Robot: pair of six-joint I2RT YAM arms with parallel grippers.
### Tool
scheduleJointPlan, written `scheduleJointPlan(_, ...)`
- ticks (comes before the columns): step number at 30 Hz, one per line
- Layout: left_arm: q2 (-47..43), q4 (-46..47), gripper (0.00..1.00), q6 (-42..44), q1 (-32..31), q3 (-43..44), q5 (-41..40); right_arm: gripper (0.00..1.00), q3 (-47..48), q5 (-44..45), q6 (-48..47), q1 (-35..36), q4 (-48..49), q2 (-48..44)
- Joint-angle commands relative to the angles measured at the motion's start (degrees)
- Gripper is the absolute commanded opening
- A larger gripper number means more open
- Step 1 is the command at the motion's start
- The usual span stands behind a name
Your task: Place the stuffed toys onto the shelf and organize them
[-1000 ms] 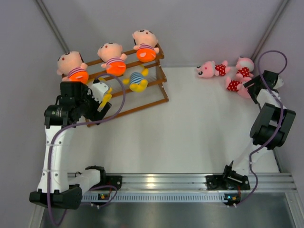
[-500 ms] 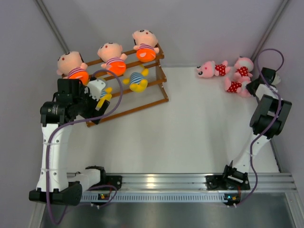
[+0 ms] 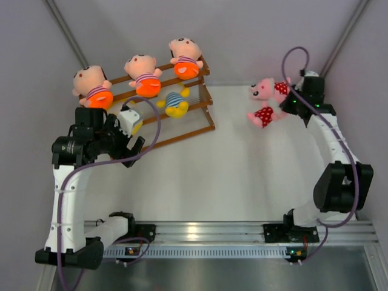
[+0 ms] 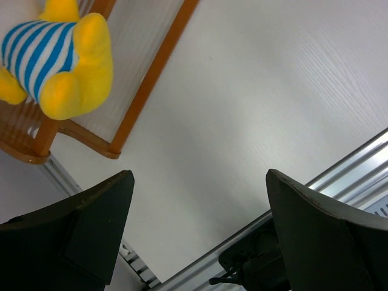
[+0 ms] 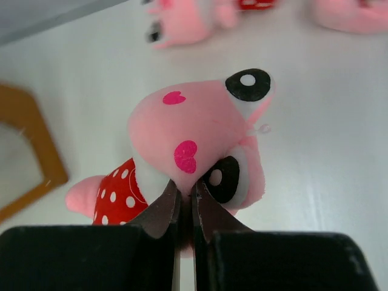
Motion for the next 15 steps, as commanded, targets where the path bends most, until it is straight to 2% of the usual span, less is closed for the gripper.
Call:
scheduleJointPlan(1,-2.9,-0.3,0.96,1.2,-0.4,-2.1,5.4,0.00,-0.1,-9.2,-13.6,12.6,-9.7,-6.1)
scheduleJointPlan(2,-3.5,-0.5,0.97,1.2,-0.4,-3.0,6.0,0.00,-1.8,-11.2,-17.0,18.5,-10.4,-7.0)
scheduleJointPlan(4,-5.3,-0.5,0.98,1.2,-0.4,-3.8,8.2,0.00,-4.0,-14.4,-21.9,24.9,-9.7,-10.0)
scheduleJointPlan(5,-6.1,-0.4,0.98,1.3,-0.4,-4.5,9.0,0.00,-6.9,-16.4,-24.1,31.6,-8.5,-11.3)
scheduleJointPlan(9,-9.9,-0.5,0.98,1.7,-0.4,-5.9,14.5,0.00,-11.9,-20.7,-23.3,45.4,2.9,-17.4)
scheduleJointPlan(11,-11.0,-0.5,0.98,1.5,-0.4,-7.4,17.9,0.00,-12.0,-19.6,-22.5,52.7,8.9,-18.6)
scheduleJointPlan(15,-14.0,-0.5,0.98,1.0,-0.4,-11.1,23.3,0.00,-7.5,-20.0,-24.1,62.7,13.5,-15.8)
